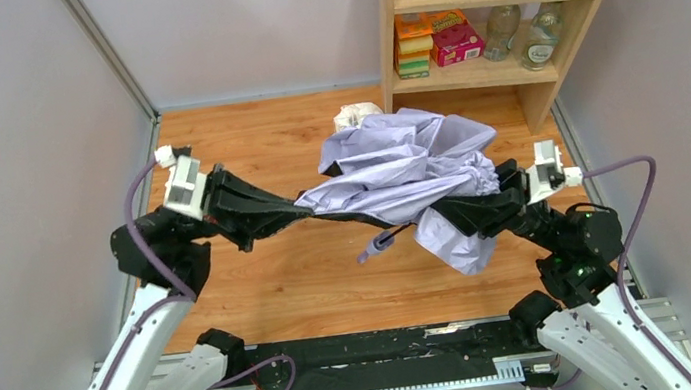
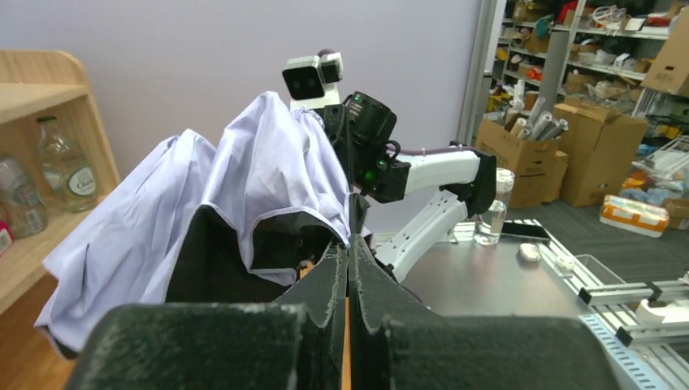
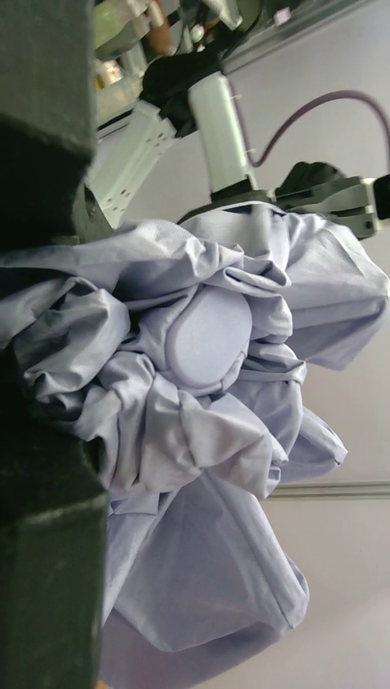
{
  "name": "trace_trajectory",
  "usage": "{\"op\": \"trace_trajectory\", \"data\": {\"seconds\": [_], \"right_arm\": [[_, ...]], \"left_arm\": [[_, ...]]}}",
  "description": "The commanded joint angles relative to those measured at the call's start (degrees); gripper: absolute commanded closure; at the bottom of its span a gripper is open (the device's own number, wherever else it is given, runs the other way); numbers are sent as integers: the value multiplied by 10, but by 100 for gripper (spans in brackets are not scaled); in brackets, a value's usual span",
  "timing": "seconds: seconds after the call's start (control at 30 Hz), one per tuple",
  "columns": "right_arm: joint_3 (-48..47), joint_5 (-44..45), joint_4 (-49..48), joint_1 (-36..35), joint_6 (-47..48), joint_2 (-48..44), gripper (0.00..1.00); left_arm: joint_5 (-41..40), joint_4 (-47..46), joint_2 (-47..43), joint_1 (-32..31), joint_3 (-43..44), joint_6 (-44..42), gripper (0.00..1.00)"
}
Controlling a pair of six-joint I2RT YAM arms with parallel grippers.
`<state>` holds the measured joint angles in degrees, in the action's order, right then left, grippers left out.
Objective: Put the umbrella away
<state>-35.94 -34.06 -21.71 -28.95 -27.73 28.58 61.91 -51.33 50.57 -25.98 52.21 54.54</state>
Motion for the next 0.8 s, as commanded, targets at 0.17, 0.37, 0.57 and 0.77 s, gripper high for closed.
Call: {"op": "trace_trajectory", "data": {"seconds": [0.17, 0.37, 0.57, 0.77], "right_arm": [[0, 52, -148, 4, -111, -17, 100], [-17, 50, -72, 4, -52, -32, 100], [-52, 47, 36, 4, 19, -27, 100], [-127, 98, 189, 4, 119, 24, 100]], "left_arm": [[-164, 457, -100, 2, 98, -353, 100], [-345, 619, -89, 2, 169, -346, 83], [-410, 691, -93, 2, 211, -328, 67], [-283, 670, -78, 2, 200, -278, 33]]}}
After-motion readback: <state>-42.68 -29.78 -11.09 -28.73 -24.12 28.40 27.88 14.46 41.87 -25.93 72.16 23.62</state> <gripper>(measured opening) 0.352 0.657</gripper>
